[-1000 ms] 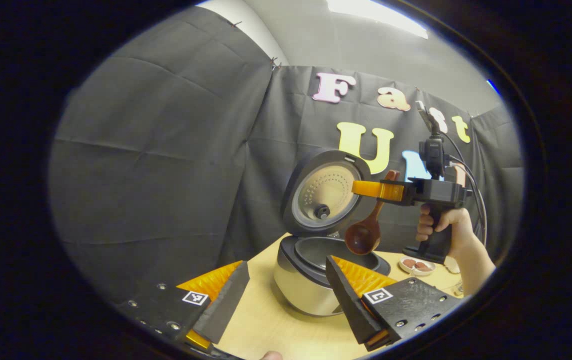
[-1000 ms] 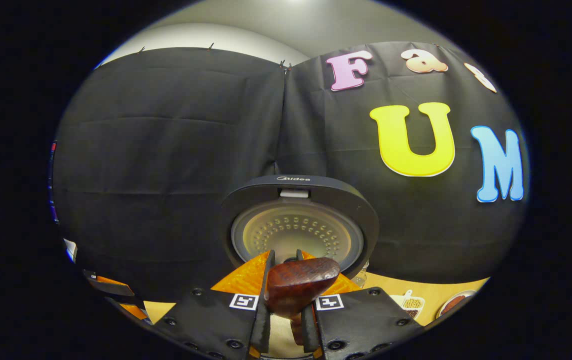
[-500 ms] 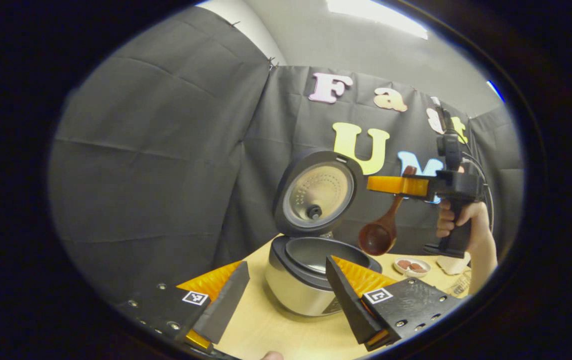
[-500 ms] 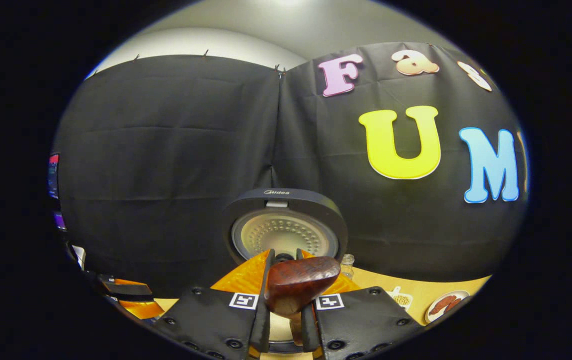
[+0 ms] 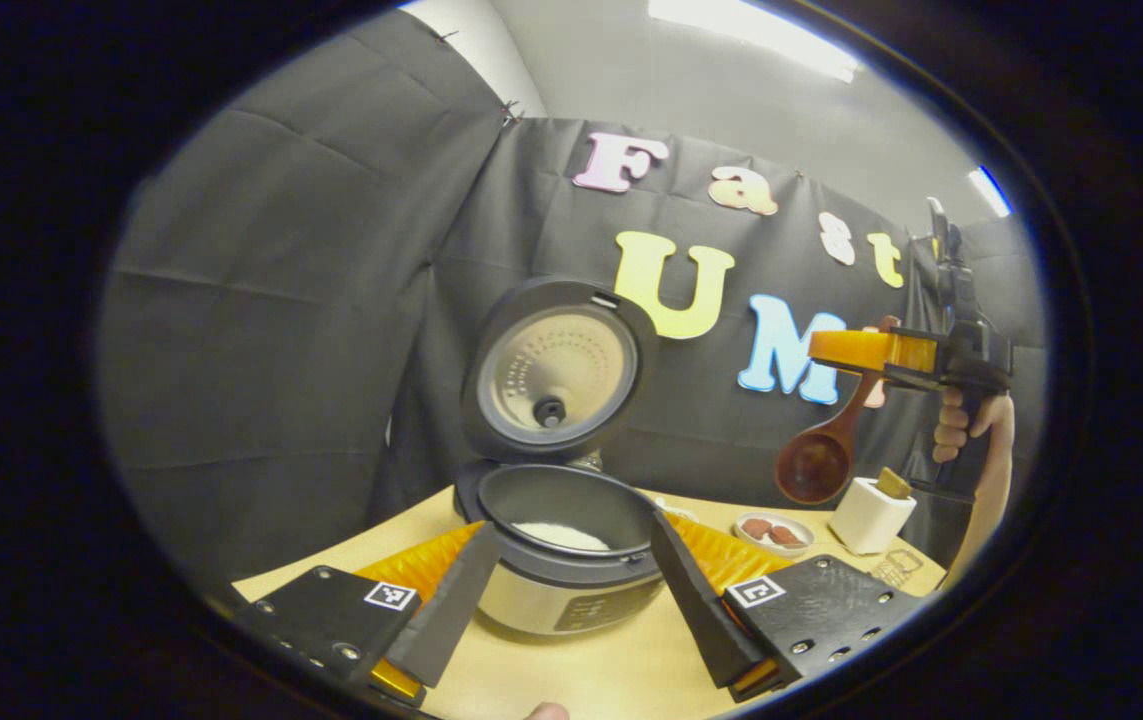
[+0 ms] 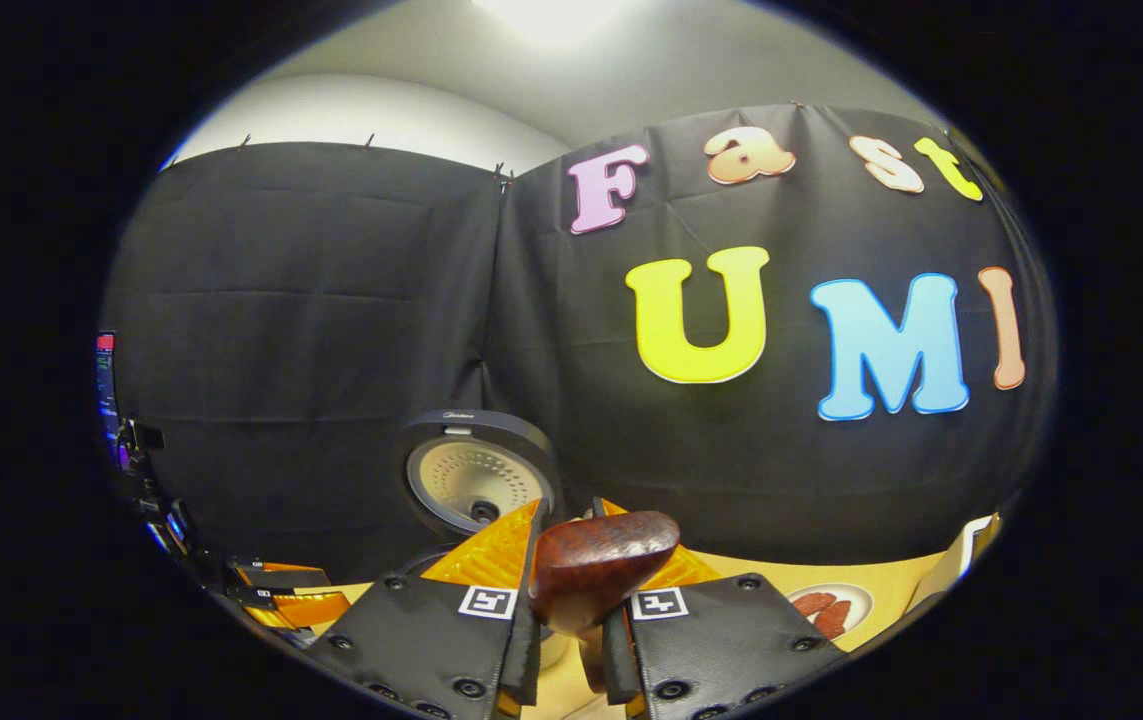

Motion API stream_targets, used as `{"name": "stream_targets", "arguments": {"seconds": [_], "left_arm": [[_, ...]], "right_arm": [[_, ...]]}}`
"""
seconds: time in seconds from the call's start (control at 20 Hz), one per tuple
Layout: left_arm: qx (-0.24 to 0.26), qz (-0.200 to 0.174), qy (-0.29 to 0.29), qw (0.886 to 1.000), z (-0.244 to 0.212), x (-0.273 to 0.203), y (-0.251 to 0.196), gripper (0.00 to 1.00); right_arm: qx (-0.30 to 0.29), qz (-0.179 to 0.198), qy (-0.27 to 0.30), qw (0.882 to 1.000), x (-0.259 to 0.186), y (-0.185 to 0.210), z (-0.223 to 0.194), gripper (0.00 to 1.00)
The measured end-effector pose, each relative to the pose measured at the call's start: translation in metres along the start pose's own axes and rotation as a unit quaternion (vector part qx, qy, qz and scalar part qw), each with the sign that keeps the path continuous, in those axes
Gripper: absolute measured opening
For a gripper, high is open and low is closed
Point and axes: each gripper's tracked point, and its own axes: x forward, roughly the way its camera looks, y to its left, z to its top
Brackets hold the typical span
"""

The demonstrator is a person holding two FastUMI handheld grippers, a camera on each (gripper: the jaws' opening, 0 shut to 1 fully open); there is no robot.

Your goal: Close the left gripper, press the button to open the rice cooker; take a wooden spoon from the chopstick holder with the right hand, scoop a spoonful of rice and pour it into the rice cooker, then put the wooden spoon back into the chopstick holder.

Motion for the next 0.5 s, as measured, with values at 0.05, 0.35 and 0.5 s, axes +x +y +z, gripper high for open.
{"name": "stream_targets", "arguments": {"seconds": [0.05,0.35,0.5], "left_arm": [[0.002,-0.005,0.001,1.0,0.0,0.001,-0.009,0.96],[0.018,-0.02,0.004,1.0,-0.011,0.015,-0.053,0.97],[0.009,-0.033,0.016,0.999,-0.023,0.019,-0.074,0.97]], "right_arm": [[0.005,-0.012,-0.002,1.0,-0.02,-0.012,-0.005,0.27],[0.062,-0.068,-0.019,0.996,-0.087,-0.076,-0.03,0.27],[0.052,-0.119,-0.02,0.991,-0.118,-0.118,-0.038,0.25]]}}
